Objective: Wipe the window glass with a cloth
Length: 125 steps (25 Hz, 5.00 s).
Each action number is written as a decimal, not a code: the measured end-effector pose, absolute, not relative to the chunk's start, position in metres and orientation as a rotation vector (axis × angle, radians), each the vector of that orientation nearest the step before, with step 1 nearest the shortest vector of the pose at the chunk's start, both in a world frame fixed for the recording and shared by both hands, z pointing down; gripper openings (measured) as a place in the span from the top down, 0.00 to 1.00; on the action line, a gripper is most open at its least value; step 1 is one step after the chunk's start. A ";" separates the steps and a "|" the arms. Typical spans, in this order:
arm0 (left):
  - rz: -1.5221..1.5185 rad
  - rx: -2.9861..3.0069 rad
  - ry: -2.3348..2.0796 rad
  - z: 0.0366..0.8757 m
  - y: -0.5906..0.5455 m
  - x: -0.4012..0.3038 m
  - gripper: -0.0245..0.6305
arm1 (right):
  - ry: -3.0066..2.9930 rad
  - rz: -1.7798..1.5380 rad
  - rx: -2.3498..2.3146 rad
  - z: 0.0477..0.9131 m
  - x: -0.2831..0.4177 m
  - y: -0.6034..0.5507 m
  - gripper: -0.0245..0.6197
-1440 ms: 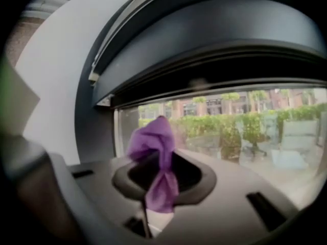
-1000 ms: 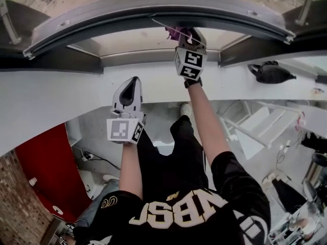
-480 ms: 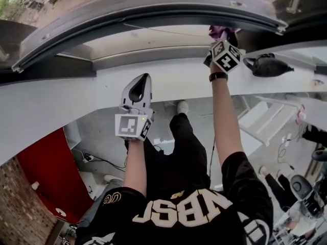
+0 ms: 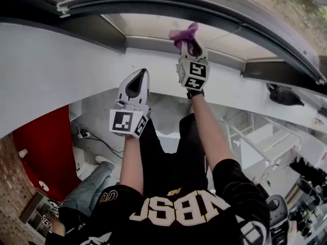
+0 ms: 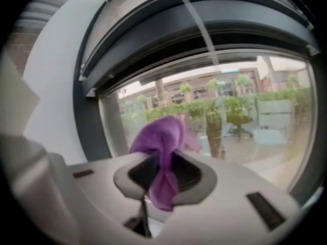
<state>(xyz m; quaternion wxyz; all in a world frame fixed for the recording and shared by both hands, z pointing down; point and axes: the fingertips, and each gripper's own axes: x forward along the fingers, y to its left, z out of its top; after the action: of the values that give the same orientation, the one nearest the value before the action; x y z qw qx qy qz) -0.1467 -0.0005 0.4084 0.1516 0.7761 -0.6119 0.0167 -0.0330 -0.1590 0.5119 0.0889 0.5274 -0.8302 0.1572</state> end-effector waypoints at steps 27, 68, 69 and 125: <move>0.134 2.185 -1.679 0.437 0.002 -0.168 0.93 | -2.576 0.319 1.402 0.507 -0.112 -0.196 0.83; 0.101 2.127 -1.829 0.425 0.022 -0.229 0.93 | -2.467 0.605 1.379 0.569 -0.171 -0.103 0.83; 0.106 2.111 -1.855 0.423 0.028 -0.247 0.93 | -2.494 0.593 1.339 0.568 -0.200 -0.105 0.83; 0.154 2.350 -1.344 0.520 -0.053 0.051 0.93 | -1.688 0.894 2.194 0.648 0.337 -0.199 0.83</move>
<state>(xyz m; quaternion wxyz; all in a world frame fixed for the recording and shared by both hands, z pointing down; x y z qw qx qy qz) 0.0512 -0.0526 0.5197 0.2133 0.8468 -0.4841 0.0556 0.3372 -0.1994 0.6479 0.1159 0.7492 -0.5763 0.3053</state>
